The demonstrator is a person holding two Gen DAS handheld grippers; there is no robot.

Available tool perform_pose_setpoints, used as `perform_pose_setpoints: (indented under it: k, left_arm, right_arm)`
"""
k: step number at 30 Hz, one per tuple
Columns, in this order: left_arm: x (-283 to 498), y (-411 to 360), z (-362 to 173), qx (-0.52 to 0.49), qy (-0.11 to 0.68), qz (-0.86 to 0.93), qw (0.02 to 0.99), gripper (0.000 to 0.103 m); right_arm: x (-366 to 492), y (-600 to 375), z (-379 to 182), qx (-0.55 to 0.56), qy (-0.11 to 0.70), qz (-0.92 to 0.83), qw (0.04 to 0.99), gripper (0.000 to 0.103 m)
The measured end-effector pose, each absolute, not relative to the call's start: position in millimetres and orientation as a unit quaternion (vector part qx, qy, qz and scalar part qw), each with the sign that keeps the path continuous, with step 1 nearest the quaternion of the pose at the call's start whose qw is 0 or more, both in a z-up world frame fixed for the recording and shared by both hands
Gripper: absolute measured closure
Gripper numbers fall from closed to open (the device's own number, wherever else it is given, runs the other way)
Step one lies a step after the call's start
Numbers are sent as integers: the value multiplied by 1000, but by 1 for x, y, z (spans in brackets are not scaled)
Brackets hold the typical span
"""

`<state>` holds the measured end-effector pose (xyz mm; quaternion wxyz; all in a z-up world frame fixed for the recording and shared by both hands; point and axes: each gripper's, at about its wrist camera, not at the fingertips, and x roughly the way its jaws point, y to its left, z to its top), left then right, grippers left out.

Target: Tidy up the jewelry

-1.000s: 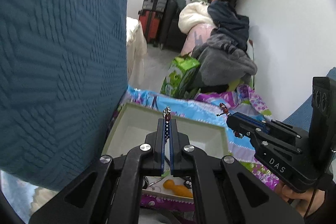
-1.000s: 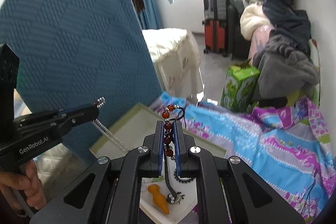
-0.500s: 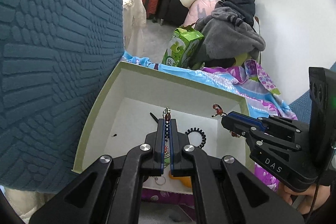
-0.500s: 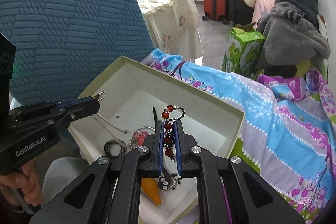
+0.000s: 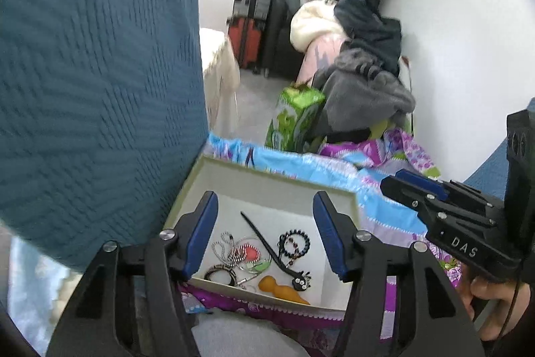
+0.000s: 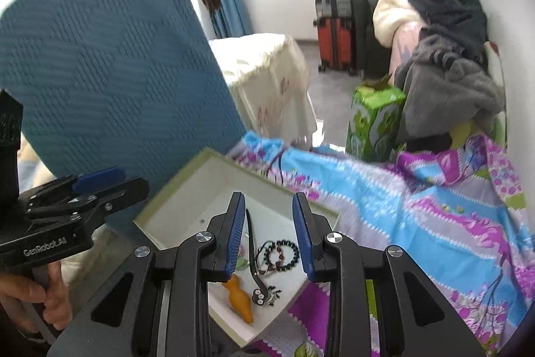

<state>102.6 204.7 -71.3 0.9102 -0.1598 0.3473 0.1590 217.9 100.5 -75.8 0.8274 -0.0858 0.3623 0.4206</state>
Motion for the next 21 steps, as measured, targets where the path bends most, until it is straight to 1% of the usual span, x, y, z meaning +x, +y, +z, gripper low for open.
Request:
perform_pose_setpoints:
  k: [5,12,15,21]
  left_arm:
    - [76,179,-23,-134,301,159,931,43]
    - [41,157,13,-132,254,162,944,43]
    - [27,147,14,-129,243,167,947,43]
    - [11,132,-1,-130,251,170,944,43]
  right_arm:
    - [194,81,-26,-70,308,440,841,75]
    - [167,52,21,-50,254,442,859,75]
    - [153,35,24,-41,242,439,864,75]
    - [124,15,1,-40,258,434,862,75]
